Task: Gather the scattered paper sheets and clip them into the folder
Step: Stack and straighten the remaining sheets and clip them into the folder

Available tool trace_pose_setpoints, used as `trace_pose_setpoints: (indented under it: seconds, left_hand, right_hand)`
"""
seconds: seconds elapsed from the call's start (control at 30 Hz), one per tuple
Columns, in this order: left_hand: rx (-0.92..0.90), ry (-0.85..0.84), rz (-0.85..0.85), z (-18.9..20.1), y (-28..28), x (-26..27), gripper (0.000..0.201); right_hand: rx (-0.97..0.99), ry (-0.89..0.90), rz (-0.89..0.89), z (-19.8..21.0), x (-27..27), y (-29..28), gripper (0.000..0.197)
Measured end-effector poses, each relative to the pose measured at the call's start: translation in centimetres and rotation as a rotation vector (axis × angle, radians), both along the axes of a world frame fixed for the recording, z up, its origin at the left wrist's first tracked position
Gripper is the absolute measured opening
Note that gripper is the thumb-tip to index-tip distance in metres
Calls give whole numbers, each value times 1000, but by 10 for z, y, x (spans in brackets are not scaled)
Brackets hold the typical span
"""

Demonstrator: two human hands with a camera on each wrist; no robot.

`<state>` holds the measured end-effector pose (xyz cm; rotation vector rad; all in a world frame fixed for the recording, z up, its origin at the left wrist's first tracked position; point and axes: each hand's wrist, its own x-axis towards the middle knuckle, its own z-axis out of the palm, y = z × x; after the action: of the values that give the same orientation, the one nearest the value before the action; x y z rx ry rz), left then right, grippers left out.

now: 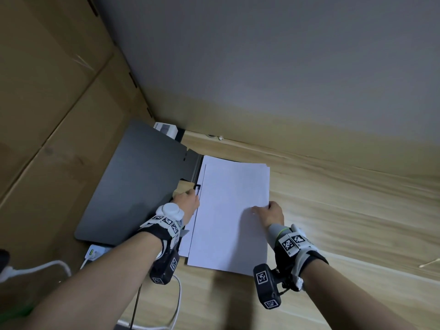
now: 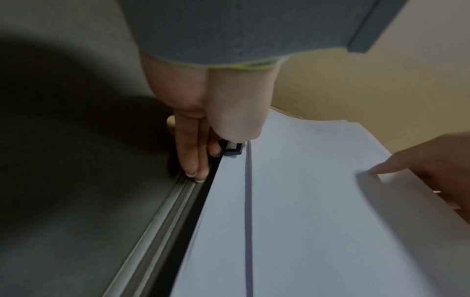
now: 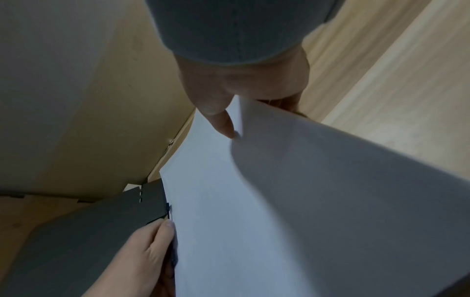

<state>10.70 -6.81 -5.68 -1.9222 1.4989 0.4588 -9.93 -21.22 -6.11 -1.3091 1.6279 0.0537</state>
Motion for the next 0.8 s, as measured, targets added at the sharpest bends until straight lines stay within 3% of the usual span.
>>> trace_pose_setpoints:
  seconds: [0.17,0.37,0.5,0.67,0.8]
  left_hand:
    - [-23,42,79,4,-6,-7,33]
    - [21,34,-1,12,-20,-26,37]
    - [8,56,-32,11,-29,-40,40]
    - [-12,150,83,12,-38,-59,34]
    - [47,101,-59,18,-43,-66,37]
  right_hand:
    - [-1,16,-62,6,-14,-1,36]
    - [27,25,-101,6,-18,-7,42]
    - [11,14,-212,1,-28,-12,56]
    - [-23,-16,-280,-1,-47,-12,49]
    - [46,-110,-308,-5,-54,-13,42]
